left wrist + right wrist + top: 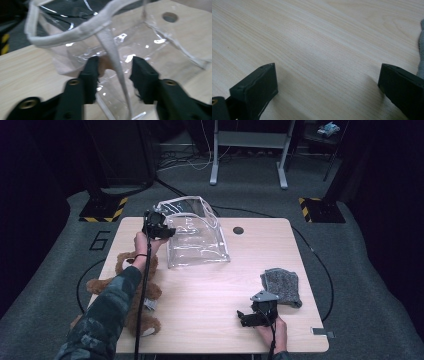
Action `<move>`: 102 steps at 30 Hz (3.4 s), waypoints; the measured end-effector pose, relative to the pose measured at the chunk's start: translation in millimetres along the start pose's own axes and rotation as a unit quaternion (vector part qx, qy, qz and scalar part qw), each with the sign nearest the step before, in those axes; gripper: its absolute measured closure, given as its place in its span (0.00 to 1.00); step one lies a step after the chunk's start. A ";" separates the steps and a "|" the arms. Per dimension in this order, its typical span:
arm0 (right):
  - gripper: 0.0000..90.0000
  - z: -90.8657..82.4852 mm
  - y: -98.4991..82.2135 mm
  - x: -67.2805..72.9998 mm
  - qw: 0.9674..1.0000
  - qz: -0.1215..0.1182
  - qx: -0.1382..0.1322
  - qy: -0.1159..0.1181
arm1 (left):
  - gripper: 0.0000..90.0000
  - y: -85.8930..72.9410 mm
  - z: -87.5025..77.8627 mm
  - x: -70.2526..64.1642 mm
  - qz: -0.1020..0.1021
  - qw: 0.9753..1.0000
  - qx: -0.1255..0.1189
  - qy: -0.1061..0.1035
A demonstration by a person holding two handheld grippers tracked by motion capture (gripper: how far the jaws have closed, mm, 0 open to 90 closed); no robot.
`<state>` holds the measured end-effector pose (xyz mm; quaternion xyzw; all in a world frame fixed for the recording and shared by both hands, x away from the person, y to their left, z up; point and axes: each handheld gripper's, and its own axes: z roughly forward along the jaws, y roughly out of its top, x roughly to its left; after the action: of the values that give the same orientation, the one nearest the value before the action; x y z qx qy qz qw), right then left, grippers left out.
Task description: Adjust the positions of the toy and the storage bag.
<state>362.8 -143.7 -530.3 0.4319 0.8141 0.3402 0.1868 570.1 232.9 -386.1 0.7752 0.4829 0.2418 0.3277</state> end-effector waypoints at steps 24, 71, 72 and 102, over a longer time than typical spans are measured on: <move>0.03 -0.3 -0.2 0.3 1.000 0.006 -0.002 -0.002 | 0.95 -18.9 -20.4 -27.3 -0.019 0.994 -0.038 -0.096; 0.31 13.1 106.7 -31.8 0.999 0.009 -0.037 0.001 | 0.51 -56.5 -56.8 -39.7 0.022 0.993 -0.015 -0.112; 0.33 15.1 112.5 -34.3 0.999 0.002 -0.034 0.002 | 0.49 -56.5 -56.4 -39.2 0.020 0.993 -0.014 -0.114; 0.97 22.4 148.9 -28.0 0.999 -0.030 -0.036 -0.010 | 0.89 -50.0 -44.8 -35.3 -0.001 0.990 -0.013 -0.138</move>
<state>477.6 -99.2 -439.1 0.4042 0.8119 0.3589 0.2206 494.8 229.1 -395.2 0.7965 0.4305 0.1387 0.4013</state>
